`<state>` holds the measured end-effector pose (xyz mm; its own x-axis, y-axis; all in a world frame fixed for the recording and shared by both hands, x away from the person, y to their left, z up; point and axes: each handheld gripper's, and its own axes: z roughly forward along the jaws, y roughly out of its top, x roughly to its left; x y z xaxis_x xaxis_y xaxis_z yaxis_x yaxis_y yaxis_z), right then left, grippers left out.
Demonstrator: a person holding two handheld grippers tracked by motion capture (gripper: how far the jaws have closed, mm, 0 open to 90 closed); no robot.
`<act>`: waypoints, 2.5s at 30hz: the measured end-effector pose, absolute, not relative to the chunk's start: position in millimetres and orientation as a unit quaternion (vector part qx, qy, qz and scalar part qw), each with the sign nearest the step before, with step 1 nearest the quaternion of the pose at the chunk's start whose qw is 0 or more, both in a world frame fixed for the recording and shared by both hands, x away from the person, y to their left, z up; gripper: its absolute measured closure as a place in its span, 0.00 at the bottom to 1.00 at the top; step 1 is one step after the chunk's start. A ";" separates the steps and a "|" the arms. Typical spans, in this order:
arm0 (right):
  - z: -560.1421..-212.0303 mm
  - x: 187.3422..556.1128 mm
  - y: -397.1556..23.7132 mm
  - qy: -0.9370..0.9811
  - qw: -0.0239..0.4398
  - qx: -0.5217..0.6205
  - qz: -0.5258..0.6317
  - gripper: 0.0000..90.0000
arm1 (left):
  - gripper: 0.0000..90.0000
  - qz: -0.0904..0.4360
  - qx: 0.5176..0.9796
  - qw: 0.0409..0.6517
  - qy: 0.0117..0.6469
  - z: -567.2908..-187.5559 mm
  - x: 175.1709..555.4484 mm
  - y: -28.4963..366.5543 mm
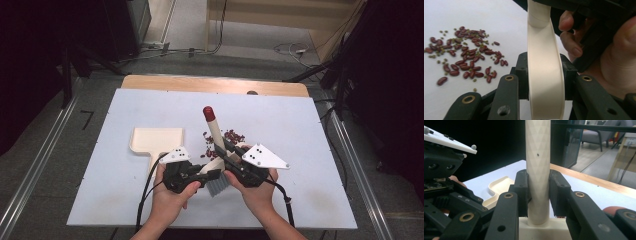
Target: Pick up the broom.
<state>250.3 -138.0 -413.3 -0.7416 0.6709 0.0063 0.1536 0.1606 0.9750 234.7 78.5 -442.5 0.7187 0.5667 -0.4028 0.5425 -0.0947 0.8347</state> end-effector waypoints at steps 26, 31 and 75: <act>-397.2 284.3 -180.8 0.824 0.083 0.160 0.537 0.49 | 0.76 0.061 0.801 0.529 0.273 -431.0 242.6 145.1; -404.1 287.6 -181.5 0.847 0.069 0.136 0.510 0.49 | 0.76 0.044 0.821 0.520 0.232 -432.7 239.8 142.1; -428.2 290.1 -171.9 0.884 -0.080 0.106 0.449 0.73 | 0.41 0.007 0.812 0.542 0.218 -451.7 244.5 150.3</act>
